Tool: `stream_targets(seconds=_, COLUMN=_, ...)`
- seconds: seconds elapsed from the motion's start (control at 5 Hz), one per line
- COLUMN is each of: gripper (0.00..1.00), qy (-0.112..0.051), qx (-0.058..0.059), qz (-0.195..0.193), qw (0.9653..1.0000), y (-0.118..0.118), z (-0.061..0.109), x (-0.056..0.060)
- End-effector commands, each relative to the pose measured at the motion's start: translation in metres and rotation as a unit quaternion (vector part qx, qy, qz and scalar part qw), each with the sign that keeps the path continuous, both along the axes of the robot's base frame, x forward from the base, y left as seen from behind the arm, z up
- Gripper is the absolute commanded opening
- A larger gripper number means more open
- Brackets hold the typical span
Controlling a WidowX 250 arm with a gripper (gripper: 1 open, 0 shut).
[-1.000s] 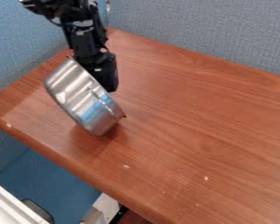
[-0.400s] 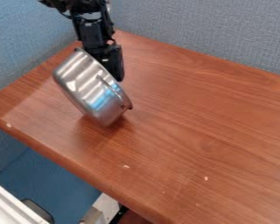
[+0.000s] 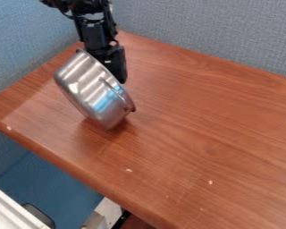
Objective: Move the red object from the metal pot to the table
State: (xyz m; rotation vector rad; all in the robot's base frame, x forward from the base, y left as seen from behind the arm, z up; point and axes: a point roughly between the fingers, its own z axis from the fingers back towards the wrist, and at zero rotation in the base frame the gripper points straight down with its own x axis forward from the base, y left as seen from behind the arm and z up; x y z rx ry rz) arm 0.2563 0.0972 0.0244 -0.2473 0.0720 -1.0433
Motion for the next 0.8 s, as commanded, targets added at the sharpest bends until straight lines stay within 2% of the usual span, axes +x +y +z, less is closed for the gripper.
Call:
stream_targets(seconds=0.0, gripper=1.0, qy=0.041, qx=-0.012, qz=-0.013, qw=0.999, y=0.0, z=-0.043, x=-0.037)
stream_targets(seconds=0.2, gripper=1.0, qy=0.034, qx=0.002, qz=-0.025, qw=0.9991, y=0.006, z=-0.042, x=-0.047)
stream_targets(seconds=0.4, gripper=0.0, qy=0.028, qx=0.029, qz=-0.041, qw=0.9984, y=0.002, z=-0.042, x=-0.05)
stream_targets(seconds=0.6, gripper=1.0, qy=0.036, qx=0.047, qz=-0.051, qw=0.9969, y=-0.001, z=-0.042, x=-0.055)
